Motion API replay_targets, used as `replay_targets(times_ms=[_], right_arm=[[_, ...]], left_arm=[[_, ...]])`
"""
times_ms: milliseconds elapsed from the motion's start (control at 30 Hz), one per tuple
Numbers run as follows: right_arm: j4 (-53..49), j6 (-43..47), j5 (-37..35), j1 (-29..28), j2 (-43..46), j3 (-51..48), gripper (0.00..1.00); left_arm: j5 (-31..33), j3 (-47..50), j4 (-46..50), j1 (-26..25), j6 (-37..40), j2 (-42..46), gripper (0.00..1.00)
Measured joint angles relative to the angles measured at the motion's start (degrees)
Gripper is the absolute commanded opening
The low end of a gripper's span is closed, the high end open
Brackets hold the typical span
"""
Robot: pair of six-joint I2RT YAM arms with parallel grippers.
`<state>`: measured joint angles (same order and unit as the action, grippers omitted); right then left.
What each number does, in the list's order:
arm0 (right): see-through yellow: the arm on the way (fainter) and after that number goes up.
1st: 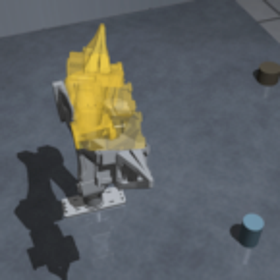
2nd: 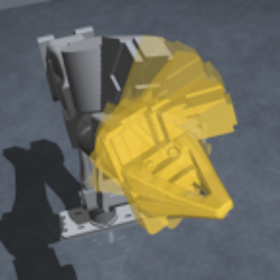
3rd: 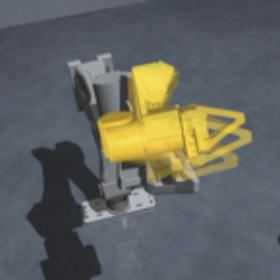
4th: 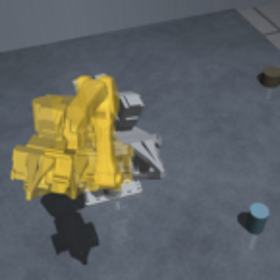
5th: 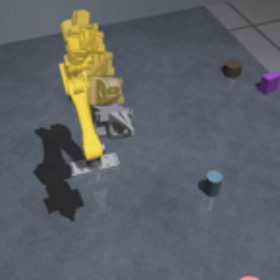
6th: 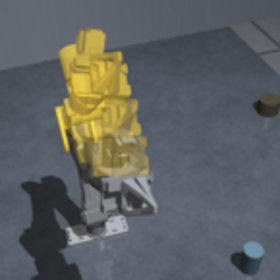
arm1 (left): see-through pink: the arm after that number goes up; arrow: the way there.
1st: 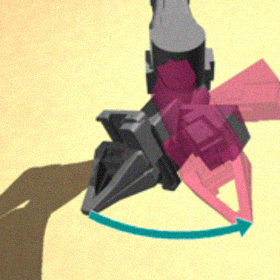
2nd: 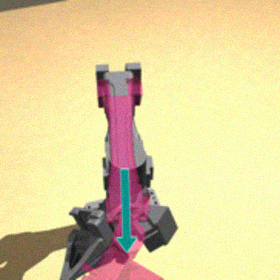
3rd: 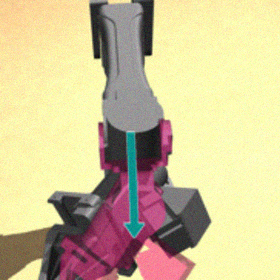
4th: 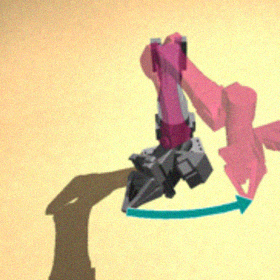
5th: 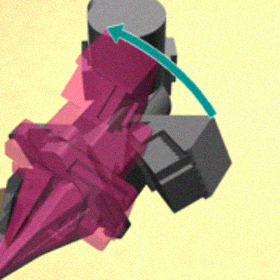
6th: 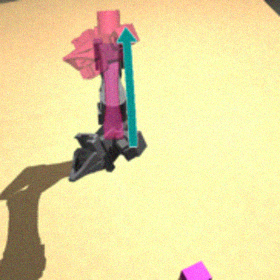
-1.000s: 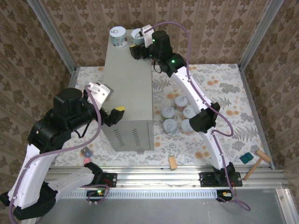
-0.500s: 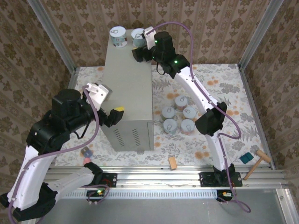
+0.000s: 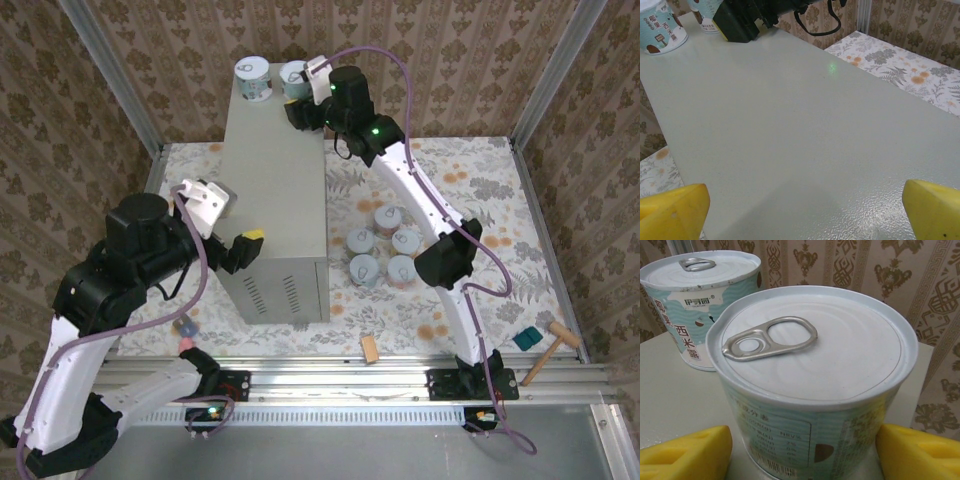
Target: Place and organize the canned foods onto the counter
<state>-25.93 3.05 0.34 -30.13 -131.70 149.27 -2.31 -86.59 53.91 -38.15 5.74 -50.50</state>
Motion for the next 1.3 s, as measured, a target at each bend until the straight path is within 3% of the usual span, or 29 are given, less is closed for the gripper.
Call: replay_targets(times_ms=[500, 1300], right_arm=[[-0.37, -0.83, 0.63, 0.52, -5.01, 7.43, 0.72], [-0.22, -1.05, 3.13, 1.07, -5.68, 8.39, 0.74]], left_arm=[[0.24, 0.0, 0.0, 0.0, -0.02, 0.02, 1.0], [0.68, 0.0, -0.44, 0.0, 0.0, -0.55, 1.0]])
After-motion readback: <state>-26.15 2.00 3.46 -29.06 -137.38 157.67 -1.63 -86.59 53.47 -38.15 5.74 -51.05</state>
